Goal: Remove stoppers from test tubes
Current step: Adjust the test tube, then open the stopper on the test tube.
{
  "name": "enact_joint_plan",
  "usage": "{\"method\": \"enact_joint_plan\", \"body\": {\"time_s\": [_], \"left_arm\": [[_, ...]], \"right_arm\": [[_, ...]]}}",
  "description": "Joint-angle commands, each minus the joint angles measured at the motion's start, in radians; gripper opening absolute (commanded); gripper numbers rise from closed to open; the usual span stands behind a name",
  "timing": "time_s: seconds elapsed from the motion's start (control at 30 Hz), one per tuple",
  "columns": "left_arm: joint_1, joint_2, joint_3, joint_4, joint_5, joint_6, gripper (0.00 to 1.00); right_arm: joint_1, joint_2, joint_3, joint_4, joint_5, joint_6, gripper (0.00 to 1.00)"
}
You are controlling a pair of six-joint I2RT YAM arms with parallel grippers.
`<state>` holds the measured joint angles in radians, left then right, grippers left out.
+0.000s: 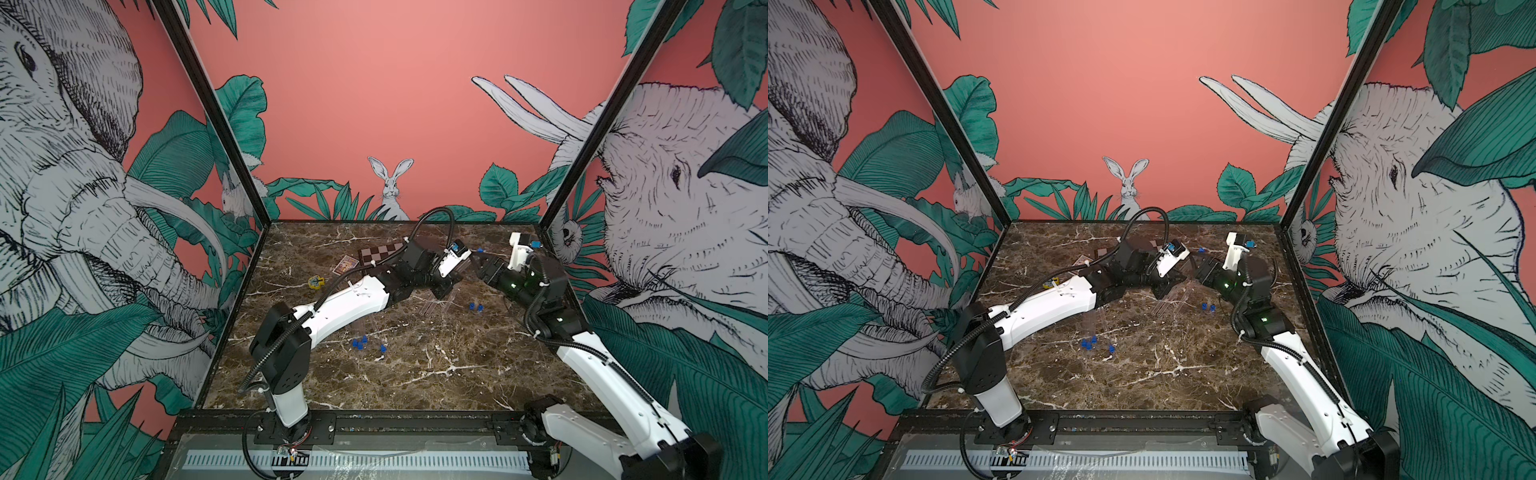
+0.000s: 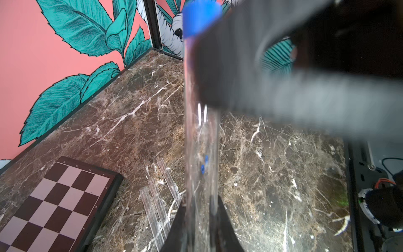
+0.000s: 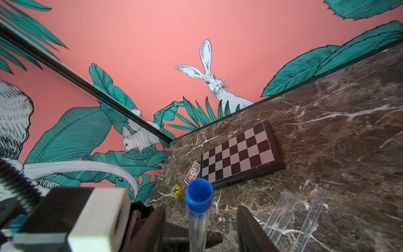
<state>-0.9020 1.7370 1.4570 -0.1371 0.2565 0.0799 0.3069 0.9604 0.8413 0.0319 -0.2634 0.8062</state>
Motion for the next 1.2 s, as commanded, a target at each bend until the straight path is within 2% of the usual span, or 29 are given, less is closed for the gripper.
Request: {"method": "enact_joint_plan", "body": {"time_s": [0.0,0.1,0.43,0.5,0.87,1.17], "left_arm": [[-0.004,-0.031,0.02,-0.034,0.022,0.008,0.0],[-0.005,-0.037,0.019,-0.044,0.027,-0.004,0.0],[-0.024,-0.027,0.046,-0.106,0.008,0.002,0.0],[-0.026,-0.03,0.046,-0.105,0.002,-0.001,0.0],[-0.028,-0.013,0.07,-0.114,-0.007,-0.029,0.0],[-0.031,-0.012,0.057,-0.104,0.003,-0.055,0.0]], "right_arm": [[-0.029,-0.054,0.092,-0.127,0.069,-0.07,0.54],[-0.046,-0.06,0.159,-0.234,0.112,-0.115,0.54],[-0.051,0.158,0.315,-0.301,-0.057,-0.03,0.49],[-0.049,0.184,0.334,-0.326,-0.061,-0.027,0.47],[-0.035,0.216,0.323,-0.289,-0.083,0.011,0.32],[-0.022,0.205,0.302,-0.255,-0.035,0.021,0.29]]}}
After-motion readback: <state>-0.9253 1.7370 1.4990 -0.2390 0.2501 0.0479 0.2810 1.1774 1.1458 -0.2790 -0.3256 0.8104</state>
